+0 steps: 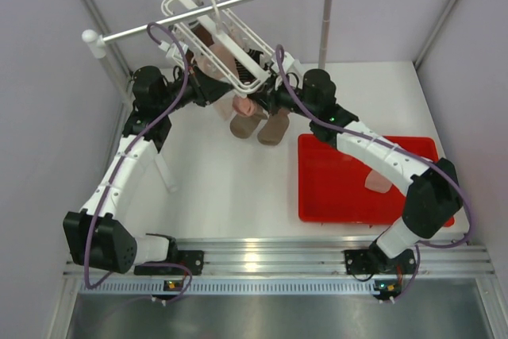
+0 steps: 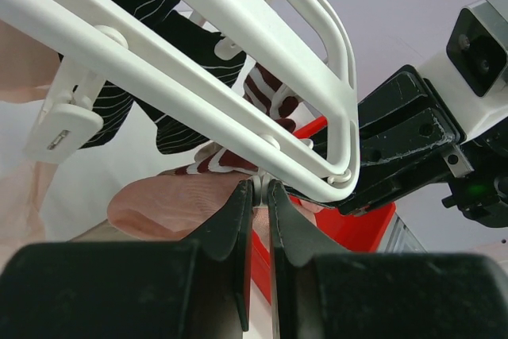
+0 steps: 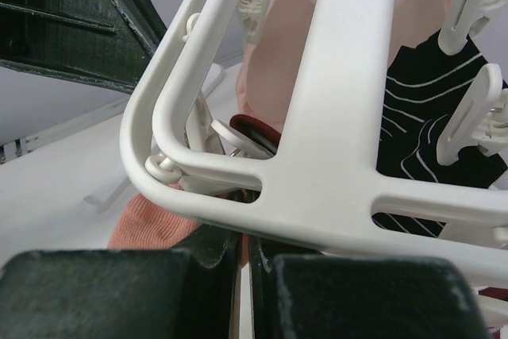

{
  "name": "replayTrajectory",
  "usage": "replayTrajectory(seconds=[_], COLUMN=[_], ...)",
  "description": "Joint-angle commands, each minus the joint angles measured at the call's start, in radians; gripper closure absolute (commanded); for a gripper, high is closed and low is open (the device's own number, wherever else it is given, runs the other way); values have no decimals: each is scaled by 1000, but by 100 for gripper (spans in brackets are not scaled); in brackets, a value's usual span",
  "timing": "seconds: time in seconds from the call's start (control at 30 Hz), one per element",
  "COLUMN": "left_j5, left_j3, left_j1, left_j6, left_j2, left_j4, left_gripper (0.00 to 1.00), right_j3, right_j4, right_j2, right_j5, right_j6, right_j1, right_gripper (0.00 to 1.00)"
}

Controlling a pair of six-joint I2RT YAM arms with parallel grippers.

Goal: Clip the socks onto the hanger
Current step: Clamp the sock onto the hanger.

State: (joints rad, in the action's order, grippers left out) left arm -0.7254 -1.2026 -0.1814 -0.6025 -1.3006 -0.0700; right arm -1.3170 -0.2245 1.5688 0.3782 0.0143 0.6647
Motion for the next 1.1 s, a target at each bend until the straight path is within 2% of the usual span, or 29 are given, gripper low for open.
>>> replayTrajectory(seconds=[0.0,0.23,0.43,0.6,0.77,0.93,1.07], left_j5=[-78,-51,-34,-26,-46,-77,-33], left_j3=[-5,-9,-11,-17,-2,93,133], left_j1=[-9,-9,-7,-1,43,112,122], left_j6=[6,29,38,30,7,-54,-5], left_j2=[-5,0,7,30,66,161,221], left_j4=[104,125,142,136,124,35,6], left_gripper=[96,85,61,55,41,38,38], right_j3=[-68,-70,-70,-61,-42,-24,-19], right_j4=[-102,-104,-98,-85,-67,-39,-16], right_j2=[-1,-6,-15,-16,-30,-47,-64], right_j5=[2,2,4,-1,1,14,25], right_j6=[-46,-80,-79,-63,-45,-24,16], right_j1=[9,3,3,-4,-22,-66,-105], right_gripper=[100,100,100,100,100,100,100])
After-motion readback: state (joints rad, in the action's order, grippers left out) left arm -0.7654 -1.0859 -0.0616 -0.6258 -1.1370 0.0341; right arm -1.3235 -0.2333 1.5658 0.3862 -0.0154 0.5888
